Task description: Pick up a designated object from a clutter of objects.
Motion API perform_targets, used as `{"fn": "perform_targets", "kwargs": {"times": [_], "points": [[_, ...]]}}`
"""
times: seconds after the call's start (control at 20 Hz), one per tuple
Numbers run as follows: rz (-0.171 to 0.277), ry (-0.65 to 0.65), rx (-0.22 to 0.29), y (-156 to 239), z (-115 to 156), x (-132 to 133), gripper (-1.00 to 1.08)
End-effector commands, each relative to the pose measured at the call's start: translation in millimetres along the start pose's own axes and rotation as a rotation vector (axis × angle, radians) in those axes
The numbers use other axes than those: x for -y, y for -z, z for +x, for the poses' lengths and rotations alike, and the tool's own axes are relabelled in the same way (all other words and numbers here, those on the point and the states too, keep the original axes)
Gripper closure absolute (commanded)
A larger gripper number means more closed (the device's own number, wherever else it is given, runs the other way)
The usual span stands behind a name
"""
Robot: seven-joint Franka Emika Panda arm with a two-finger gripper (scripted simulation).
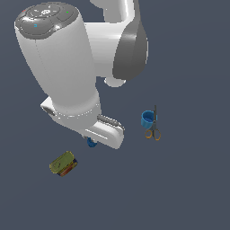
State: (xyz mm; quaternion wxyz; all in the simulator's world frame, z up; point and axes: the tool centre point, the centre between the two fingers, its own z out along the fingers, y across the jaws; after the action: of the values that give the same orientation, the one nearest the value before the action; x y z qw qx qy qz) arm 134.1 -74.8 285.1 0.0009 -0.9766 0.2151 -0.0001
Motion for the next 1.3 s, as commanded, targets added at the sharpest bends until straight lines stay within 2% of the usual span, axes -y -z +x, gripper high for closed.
{"fn": "perform_targets", "kwargs": {"times": [0.0, 0.3, 0.65, 0.95, 1.25], "points": [[0.0, 0.001, 0.0, 18.4, 9.4, -21.2, 1.08], [0.0, 0.001, 0.0, 59.4, 32.4, -68.5, 1.08], [-0.001, 0.002, 0.0, 95.0, 53.5, -109.1, 1.08], [-0.001, 0.002, 0.0, 115.0, 66.2, -132.0, 1.08], [-0.002, 0.001, 0.0, 125.7, 73.2, -143.8, 1.08]]}}
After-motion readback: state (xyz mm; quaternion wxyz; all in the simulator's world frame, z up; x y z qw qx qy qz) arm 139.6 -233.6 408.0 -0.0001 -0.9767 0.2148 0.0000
